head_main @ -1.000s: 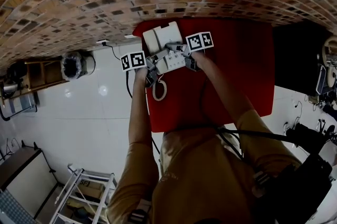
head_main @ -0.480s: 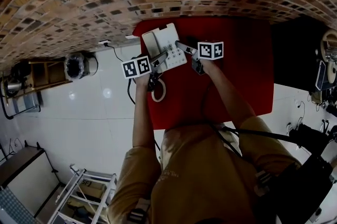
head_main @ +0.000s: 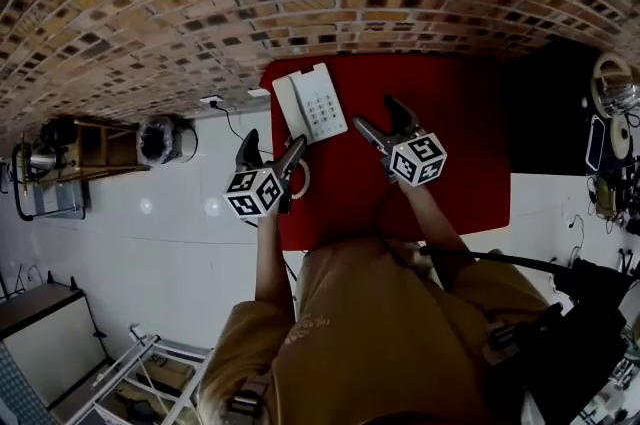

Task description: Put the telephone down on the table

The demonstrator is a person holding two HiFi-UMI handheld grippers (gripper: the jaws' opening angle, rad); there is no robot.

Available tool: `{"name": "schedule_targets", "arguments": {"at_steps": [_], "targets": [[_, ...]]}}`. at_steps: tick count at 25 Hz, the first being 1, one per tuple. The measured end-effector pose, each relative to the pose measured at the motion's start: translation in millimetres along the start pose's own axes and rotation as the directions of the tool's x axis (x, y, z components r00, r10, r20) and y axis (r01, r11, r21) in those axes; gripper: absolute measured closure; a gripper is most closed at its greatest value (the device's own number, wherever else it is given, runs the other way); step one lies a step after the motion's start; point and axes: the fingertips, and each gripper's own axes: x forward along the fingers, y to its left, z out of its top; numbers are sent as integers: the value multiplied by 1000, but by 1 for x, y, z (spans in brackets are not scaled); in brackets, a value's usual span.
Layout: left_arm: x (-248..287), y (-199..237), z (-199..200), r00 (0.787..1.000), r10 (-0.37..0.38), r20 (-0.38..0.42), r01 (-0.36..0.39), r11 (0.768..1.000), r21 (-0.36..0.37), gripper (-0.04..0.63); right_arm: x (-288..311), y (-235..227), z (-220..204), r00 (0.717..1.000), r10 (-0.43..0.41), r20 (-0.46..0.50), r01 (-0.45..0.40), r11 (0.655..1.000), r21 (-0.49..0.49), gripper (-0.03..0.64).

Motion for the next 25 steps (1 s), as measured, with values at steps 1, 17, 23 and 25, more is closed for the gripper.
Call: {"name": "schedule_targets", "arguments": {"at_steps": [1, 17, 23, 25], "targets": [[-10, -8, 9, 999, 37, 31, -39, 997, 67, 41, -12, 5, 21, 999, -34, 40, 37, 997, -71, 235], [-77, -119, 123, 908, 149, 392, -287, 902, 322, 46, -132, 44, 146, 887, -315, 337, 406, 881, -244, 255], [-86, -117, 124, 907, 155, 393, -283, 914, 292, 55, -135, 47, 147, 892, -316, 323, 403, 879, -253, 255], [-89, -117, 123, 907, 152, 393, -279, 914, 293, 67, -133, 49, 147, 895, -312, 317, 397, 882, -252, 255]]}}
